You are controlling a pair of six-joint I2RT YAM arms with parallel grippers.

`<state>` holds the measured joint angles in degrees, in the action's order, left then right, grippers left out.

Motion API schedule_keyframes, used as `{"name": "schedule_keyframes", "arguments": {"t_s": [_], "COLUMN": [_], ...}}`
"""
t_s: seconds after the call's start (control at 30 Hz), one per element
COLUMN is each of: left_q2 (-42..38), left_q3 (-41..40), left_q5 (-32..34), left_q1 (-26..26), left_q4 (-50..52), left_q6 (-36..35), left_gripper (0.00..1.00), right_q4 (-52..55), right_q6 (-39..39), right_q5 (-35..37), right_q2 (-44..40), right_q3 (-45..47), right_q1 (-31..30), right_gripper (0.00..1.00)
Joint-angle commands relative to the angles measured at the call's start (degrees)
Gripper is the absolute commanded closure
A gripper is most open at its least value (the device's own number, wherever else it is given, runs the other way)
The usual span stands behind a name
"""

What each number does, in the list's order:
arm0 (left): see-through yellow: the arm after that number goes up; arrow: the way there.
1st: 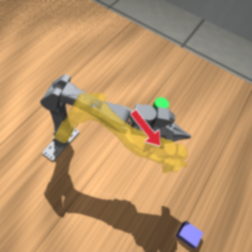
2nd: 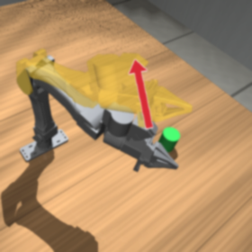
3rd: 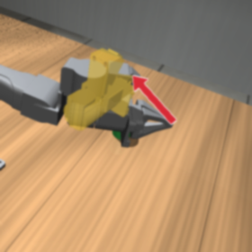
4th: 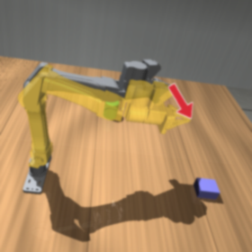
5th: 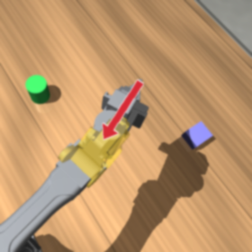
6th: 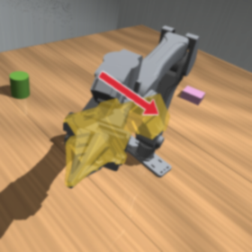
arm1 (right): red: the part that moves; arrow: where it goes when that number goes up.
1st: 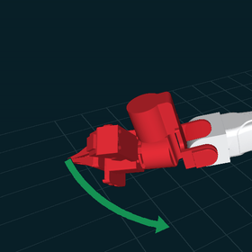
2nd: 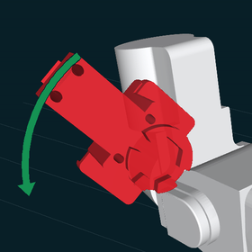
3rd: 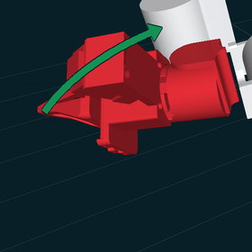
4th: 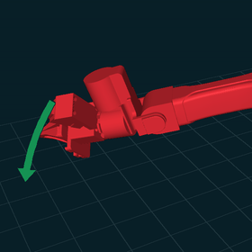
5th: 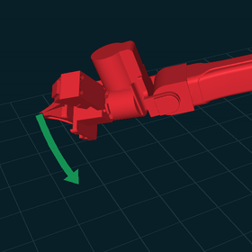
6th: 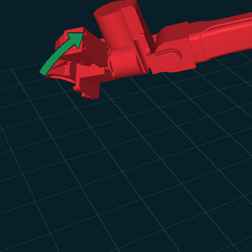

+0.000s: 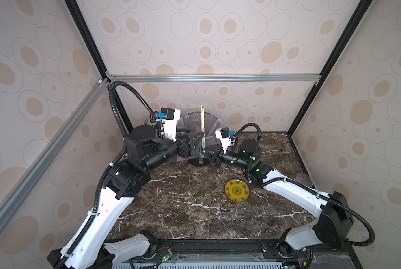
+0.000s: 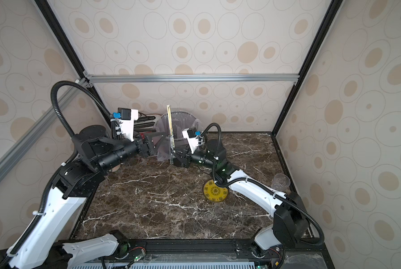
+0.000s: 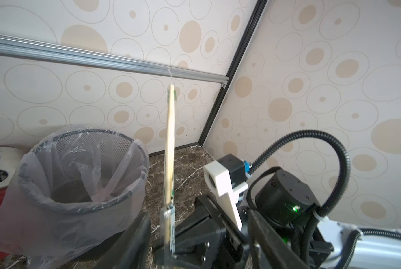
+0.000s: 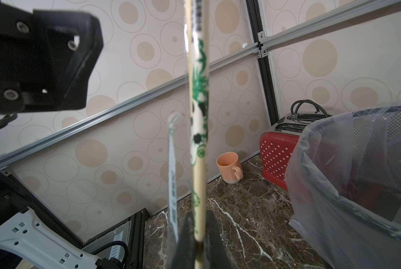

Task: Remove the packaging of disposable chopsticks
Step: Remove the packet bag from the disposable chopsticks.

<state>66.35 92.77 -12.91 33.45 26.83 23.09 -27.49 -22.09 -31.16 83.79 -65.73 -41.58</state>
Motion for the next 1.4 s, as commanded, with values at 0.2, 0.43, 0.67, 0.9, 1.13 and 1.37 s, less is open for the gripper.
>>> {"name": "schedule_keyframes", "arguments": {"t_s": [0.2, 0.43, 0.67, 0.9, 1.13, 1.37], "left_q2": [7.18, 8.76, 9.15, 7.92, 8.67, 8.63], "left_q3": [6.79, 5.74, 3.45, 3.68, 6.73, 6.78], "left_q5": [3.11, -0.9, -2.49, -0.28, 0.37, 3.35], "left_q1": [-1.19, -1.15, -1.11, -1.13, -1.27, -1.28], "left_q4": [-0.67, -3.47, -5.05, -4.03, -3.01, -2.88], "left_q6": [-0.88, 0.7, 1.13, -0.96, -2.61, -3.88], "left_gripper": [0.55, 0.78, 0.95, 1.0, 1.0, 1.0], "right_q4": [-1.34, -1.56, 0.24, 0.92, 1.99, 4.99], "right_q6": [-0.83, -0.71, 0.99, 1.27, 0.8, 0.21], "right_q5": [-1.76, -1.98, -1.1, 0.52, 0.91, 2.88], "right_q2": [-3.3, -2.5, -2.49, -2.58, -2.73, -6.84], "right_q3": [0.96, 0.53, -0.45, 0.67, 3.25, 7.44], "right_q1": [-0.65, -1.26, -1.83, -1.79, -1.83, -1.36], "right_gripper": [1.0, 1.0, 1.0, 1.0, 0.68, 0.58]}}
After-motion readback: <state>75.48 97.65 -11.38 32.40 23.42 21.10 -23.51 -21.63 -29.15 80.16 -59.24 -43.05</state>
